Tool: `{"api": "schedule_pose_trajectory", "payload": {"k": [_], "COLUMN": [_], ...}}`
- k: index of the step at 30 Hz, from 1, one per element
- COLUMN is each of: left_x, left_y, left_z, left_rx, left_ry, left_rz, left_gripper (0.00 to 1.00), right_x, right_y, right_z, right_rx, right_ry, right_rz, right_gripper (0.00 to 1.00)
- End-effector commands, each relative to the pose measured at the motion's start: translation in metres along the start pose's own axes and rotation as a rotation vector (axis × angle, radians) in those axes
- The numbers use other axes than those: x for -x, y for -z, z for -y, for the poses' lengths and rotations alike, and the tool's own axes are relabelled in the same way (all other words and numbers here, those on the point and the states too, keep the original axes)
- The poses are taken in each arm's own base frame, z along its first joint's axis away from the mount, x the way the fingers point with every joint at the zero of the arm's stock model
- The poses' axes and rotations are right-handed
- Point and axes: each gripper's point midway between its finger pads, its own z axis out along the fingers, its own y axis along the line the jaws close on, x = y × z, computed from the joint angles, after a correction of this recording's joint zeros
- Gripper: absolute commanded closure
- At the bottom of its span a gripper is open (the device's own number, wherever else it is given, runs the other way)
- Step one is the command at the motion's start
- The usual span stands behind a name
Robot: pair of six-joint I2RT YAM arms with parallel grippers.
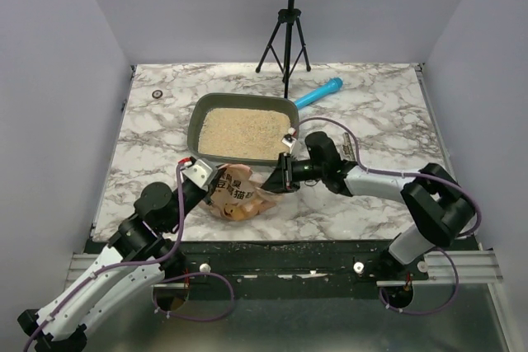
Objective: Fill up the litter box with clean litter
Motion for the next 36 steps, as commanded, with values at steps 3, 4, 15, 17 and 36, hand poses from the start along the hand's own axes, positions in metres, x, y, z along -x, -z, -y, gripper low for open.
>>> {"api": "schedule_pose_trajectory", "payload": {"k": [3,4,15,17,36], "left_x": [0.02,0.021,0.04,0.04,0.035], "left_y": [-0.002,-0.002,0.01,0.01,0.006], "left_z": [-0.007,-0.004,0.008,0.008,0.009], "left_rx": [0.026,0.012,-0.063,-0.065,-0.074], "left_ry": [-0.032,-0.031,-0.064,-0.062,-0.069], "left_rz": [0.094,0.102,0.233,0.233,0.227], "left_gripper": [1.0,1.0,1.0,1.0,1.0], "right_x": [-0.007,-0.003,0.028,0.036,0.037], "right_y": [0.001,-0.002,0.019,0.027,0.048], "right_z": [-0.032,-0.032,-0.089,-0.096,-0.084], "right_rx": [0.29,0.297,0.551,0.591,0.622], "right_ry": [-0.045,-0.041,0.12,0.124,0.13], "right_rz": [-0.005,0.008,0.078,0.096,0.123], "right_gripper": [0.99,0.99,0.99,0.99,0.99]}}
